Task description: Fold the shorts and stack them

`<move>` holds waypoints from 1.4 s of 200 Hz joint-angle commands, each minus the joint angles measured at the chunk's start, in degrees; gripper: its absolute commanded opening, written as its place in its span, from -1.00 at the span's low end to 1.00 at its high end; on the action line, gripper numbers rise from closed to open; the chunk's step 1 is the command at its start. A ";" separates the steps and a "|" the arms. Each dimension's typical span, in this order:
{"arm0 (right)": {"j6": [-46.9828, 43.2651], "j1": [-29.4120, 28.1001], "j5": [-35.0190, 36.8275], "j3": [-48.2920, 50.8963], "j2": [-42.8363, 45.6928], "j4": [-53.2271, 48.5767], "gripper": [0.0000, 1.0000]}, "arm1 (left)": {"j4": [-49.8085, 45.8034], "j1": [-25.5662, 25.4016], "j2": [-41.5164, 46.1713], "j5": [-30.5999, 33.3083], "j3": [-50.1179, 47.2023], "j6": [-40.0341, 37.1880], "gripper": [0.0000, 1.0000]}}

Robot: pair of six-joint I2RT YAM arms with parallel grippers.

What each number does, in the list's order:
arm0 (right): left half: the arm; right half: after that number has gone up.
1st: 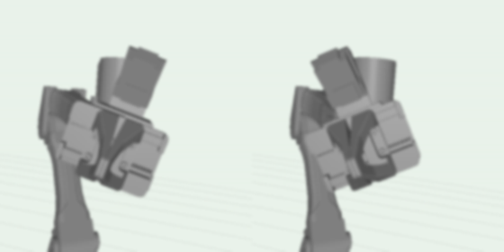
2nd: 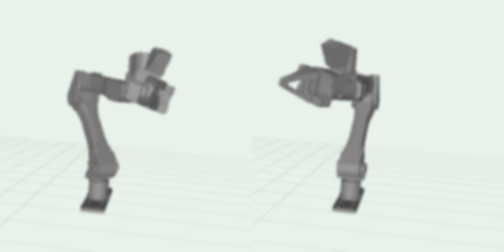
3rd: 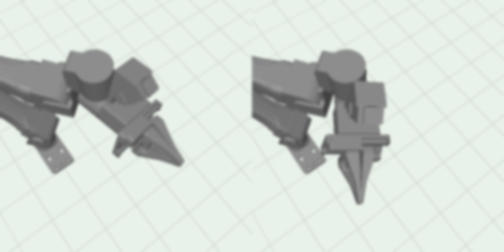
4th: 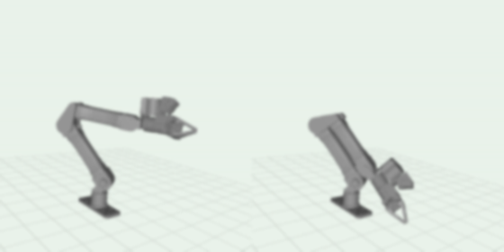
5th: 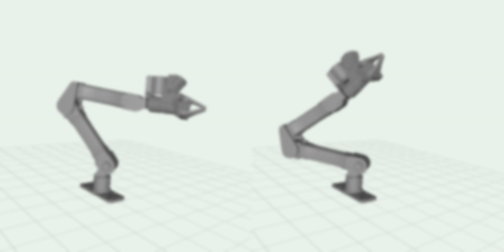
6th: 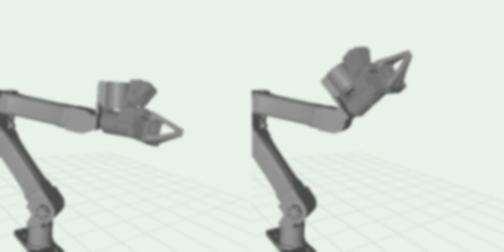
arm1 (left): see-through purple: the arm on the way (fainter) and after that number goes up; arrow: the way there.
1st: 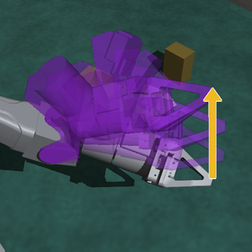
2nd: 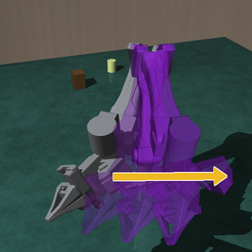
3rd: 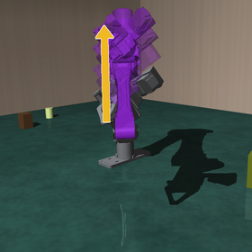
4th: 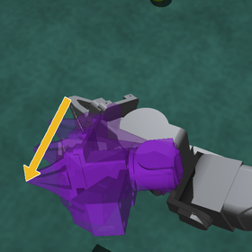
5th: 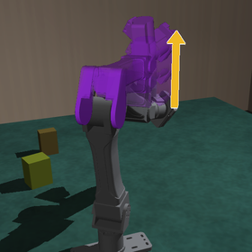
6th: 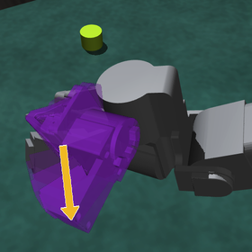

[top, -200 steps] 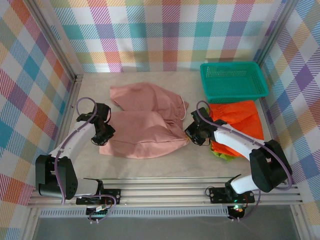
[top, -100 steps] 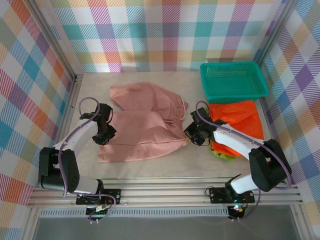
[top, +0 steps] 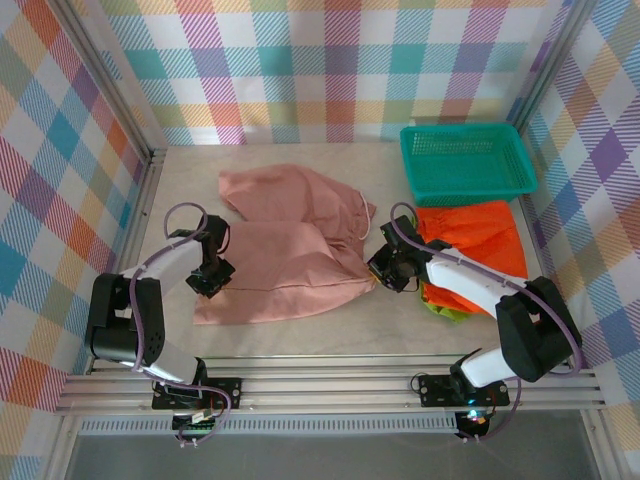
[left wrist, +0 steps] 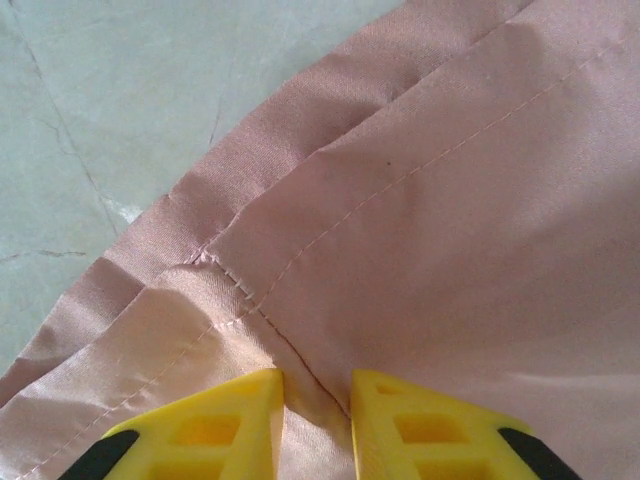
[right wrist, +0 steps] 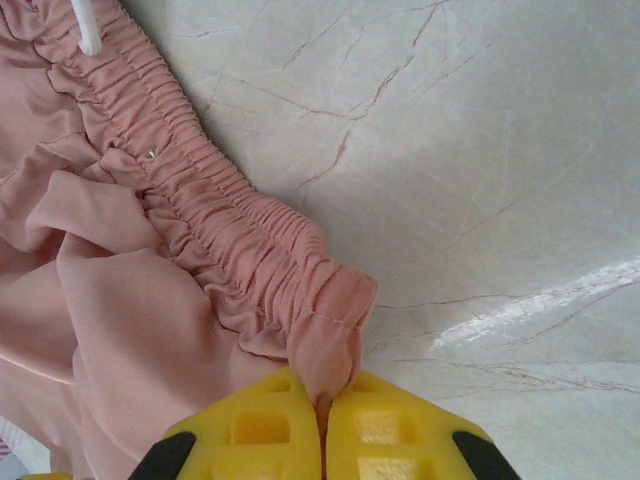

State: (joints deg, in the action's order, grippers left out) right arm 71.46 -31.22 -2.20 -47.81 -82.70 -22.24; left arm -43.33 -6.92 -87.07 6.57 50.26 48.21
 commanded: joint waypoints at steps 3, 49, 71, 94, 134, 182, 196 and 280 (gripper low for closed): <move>-0.77 -0.51 -1.06 0.62 -0.98 0.53 -0.97 | -0.35 0.59 -0.74 1.42 -1.06 0.83 -0.64; -0.97 -0.51 -0.61 0.44 -0.39 -0.18 -0.97 | -3.79 0.68 2.36 3.22 1.21 0.95 -0.83; -1.41 -0.51 1.58 0.39 1.57 -1.33 -0.97 | -7.47 0.60 6.69 5.55 4.33 0.84 -0.90; -2.69 -0.51 4.25 -0.47 3.83 -3.45 -1.00 | -11.08 0.93 12.13 8.00 7.83 0.67 -0.95; -6.63 -0.42 7.61 -5.55 6.67 -7.42 -1.00 | -16.35 1.73 18.53 9.36 16.01 -1.13 -0.98; -19.71 -0.45 12.25 -24.96 8.11 -14.31 -1.00 | -18.93 2.70 18.52 8.78 34.52 -7.00 -1.00; -23.74 -0.42 12.57 -32.54 6.98 -15.36 -1.00 | -19.15 3.04 16.82 7.42 41.52 -8.49 -1.00; -37.21 4.63 6.44 -100.06 -29.10 -22.97 -1.00 | -18.60 8.09 -11.30 9.05 85.96 -9.47 -1.00</move>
State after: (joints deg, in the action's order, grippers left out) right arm 37.89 -30.33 8.45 -128.46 -99.94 -40.71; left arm -61.52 -1.72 -90.13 14.35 125.14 39.55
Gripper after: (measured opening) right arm 0.079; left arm 0.049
